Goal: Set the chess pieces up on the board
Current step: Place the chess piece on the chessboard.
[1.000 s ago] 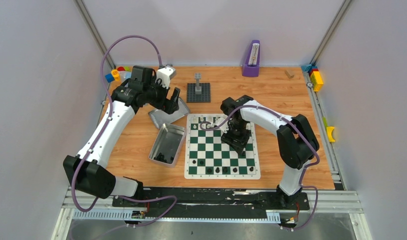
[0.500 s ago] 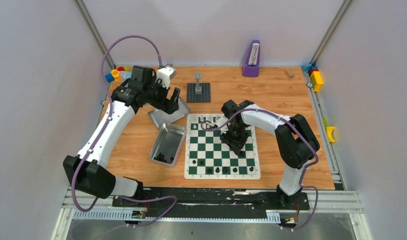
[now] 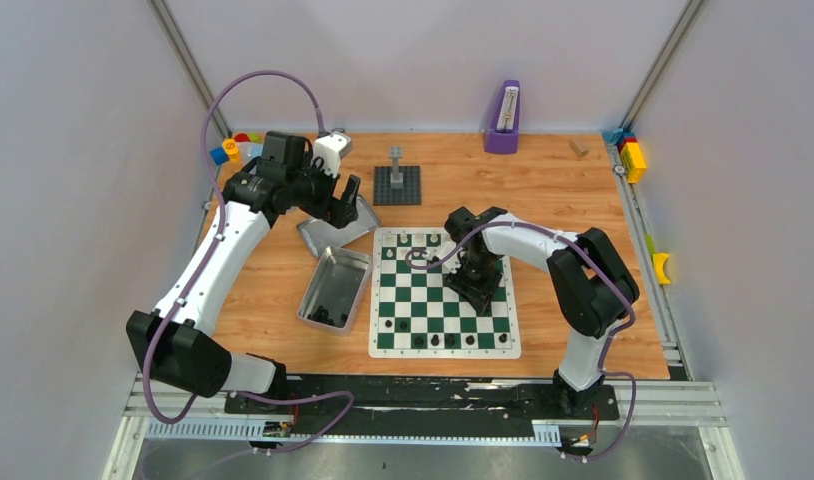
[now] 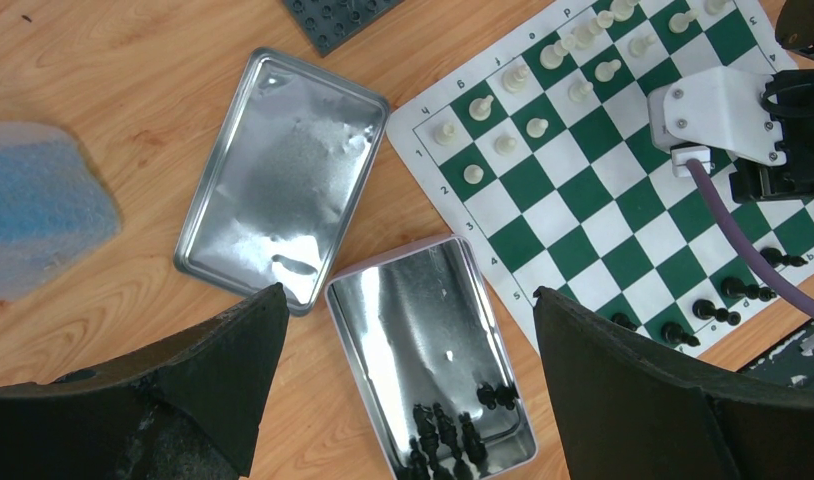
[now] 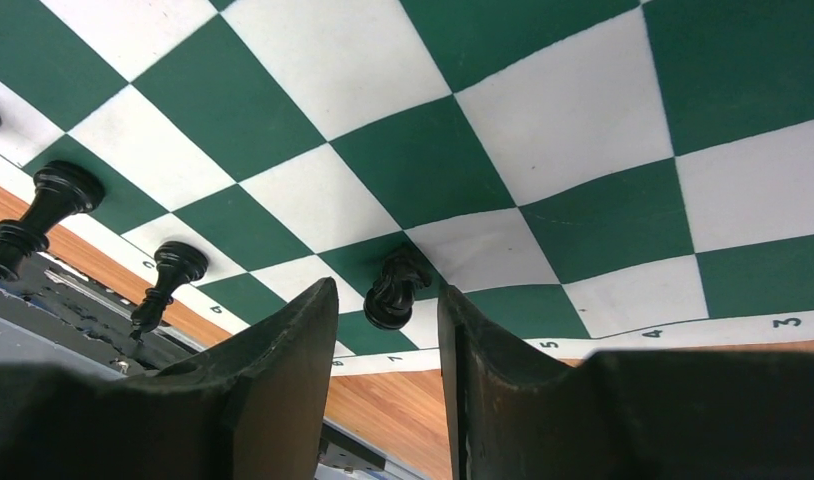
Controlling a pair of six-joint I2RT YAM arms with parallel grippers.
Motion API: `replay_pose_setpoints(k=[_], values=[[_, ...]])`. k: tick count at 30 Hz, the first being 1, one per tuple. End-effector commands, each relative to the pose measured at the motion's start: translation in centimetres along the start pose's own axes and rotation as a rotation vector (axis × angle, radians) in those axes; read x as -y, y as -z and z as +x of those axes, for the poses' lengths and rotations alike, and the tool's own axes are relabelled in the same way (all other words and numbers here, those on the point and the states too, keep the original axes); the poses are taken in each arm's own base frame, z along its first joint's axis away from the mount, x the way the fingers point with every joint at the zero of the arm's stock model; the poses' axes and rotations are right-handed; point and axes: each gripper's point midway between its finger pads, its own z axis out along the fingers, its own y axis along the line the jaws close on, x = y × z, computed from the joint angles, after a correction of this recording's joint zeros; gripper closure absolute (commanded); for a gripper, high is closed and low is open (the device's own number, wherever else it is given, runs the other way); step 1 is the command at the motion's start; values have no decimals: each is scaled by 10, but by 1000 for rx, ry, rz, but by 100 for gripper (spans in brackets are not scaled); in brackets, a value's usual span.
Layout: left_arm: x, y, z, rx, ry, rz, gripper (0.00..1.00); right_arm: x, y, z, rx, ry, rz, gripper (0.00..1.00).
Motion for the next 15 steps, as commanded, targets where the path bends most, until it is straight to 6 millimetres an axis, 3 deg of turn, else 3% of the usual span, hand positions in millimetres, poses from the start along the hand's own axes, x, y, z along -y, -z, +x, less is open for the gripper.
replay_pose_setpoints(k=[1,10,15], values=[[-1,6,-11,52,-33,0,0,4,-2,-2,13,-9,20,59],[-1,5,-10,49,-34,0,0,6,-4,-3,20,-16,34,78],[5,4,-12,56,-38,38,0,7,7,-7,58,-15,55,93]])
